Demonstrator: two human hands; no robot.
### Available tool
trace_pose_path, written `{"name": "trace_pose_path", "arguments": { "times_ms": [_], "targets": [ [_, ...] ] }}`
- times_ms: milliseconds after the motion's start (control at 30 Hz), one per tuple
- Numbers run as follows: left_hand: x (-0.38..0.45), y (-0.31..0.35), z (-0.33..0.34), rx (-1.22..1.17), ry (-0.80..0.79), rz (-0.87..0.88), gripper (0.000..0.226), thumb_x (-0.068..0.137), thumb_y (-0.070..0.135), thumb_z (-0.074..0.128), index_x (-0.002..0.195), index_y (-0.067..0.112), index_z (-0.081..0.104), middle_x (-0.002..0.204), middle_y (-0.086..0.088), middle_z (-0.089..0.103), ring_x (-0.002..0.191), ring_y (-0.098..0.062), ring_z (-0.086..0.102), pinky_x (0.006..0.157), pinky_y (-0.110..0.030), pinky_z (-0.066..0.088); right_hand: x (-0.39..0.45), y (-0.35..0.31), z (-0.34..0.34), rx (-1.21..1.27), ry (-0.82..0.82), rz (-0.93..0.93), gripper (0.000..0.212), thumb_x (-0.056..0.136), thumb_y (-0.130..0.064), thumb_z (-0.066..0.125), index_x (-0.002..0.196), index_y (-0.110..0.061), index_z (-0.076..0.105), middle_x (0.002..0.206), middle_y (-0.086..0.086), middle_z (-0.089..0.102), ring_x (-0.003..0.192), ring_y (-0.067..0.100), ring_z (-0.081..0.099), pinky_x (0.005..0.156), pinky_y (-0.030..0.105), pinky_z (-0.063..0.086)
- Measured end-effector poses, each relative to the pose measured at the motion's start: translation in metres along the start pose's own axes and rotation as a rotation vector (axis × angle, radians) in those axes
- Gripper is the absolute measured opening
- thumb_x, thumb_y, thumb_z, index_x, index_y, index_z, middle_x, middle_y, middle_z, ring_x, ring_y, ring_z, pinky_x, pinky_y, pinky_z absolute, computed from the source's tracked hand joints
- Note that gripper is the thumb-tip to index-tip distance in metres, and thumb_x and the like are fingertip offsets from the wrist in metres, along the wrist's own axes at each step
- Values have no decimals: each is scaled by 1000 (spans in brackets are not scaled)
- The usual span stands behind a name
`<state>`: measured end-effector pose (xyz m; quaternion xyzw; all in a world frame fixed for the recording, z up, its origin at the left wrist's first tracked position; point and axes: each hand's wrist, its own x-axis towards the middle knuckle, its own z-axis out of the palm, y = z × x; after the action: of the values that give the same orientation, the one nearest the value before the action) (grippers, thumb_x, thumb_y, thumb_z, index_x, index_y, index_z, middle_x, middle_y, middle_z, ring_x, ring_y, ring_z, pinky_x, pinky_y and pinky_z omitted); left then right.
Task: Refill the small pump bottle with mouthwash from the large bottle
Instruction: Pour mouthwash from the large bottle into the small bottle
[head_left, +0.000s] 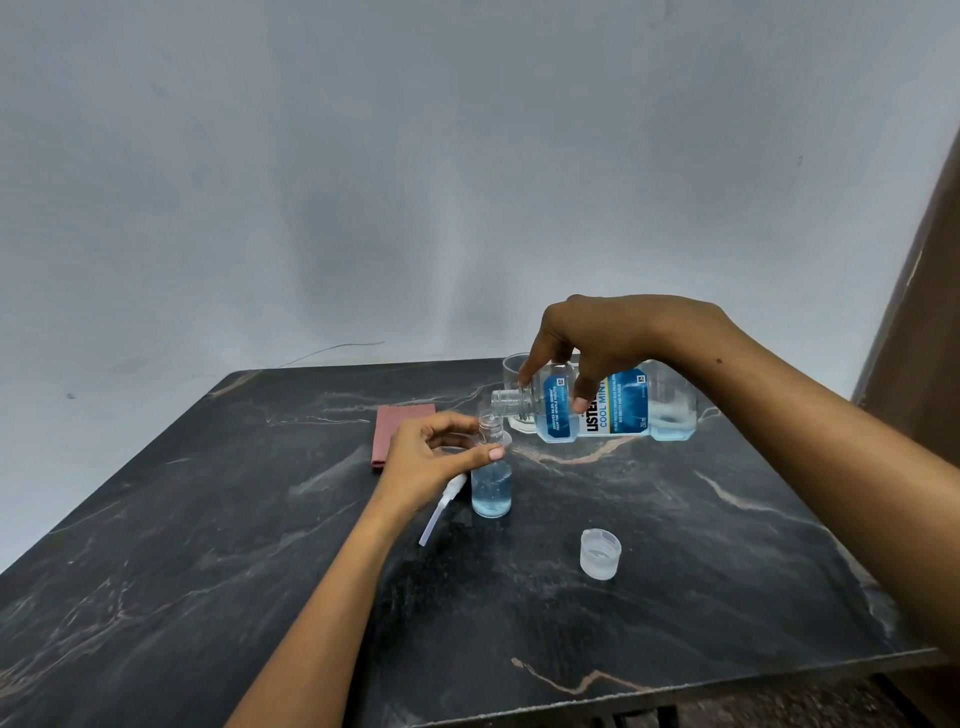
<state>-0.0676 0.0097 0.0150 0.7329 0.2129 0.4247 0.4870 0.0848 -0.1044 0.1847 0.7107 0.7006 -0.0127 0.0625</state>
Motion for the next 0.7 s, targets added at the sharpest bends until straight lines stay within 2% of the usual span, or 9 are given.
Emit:
{"name": "trace_pose_path", "arguments": {
  "times_ms": [133,367,500,700],
  "targets": [
    [1,-1,0,6,2,-6,30,60,19,86,86,20,72,81,9,72,72,5,67,64,-8,50,0,0,0,-1,-4,3,60,71,-9,80,125,-30,62,123,3,66,110,19,62,87,36,56],
    [-1,0,-1,-29,-8,-17,40,51,33,85,87,21,73,79,10,74,75,2,68,67,-13,52,0,-1,0,-7,-3,8,61,69,-11,81,124,-32,62,122,4,65,108,20,61,88,39,55],
    [0,-1,-3,-54,-12,-38,40,51,32,85,88,23,73,82,8,76,79,-3,71,69,-15,53,1,-1,0,-17,3,8,61,69,-11,81,123,-33,62,123,4,65,108,19,61,89,41,54],
    [0,0,-2,-79,-22,-40,33,51,30,85,82,28,74,81,10,76,78,-2,71,67,-14,53,0,-2,-1,-28,4,2,62,70,-10,81,124,-32,62,123,4,65,109,19,61,86,38,55]
  ]
}}
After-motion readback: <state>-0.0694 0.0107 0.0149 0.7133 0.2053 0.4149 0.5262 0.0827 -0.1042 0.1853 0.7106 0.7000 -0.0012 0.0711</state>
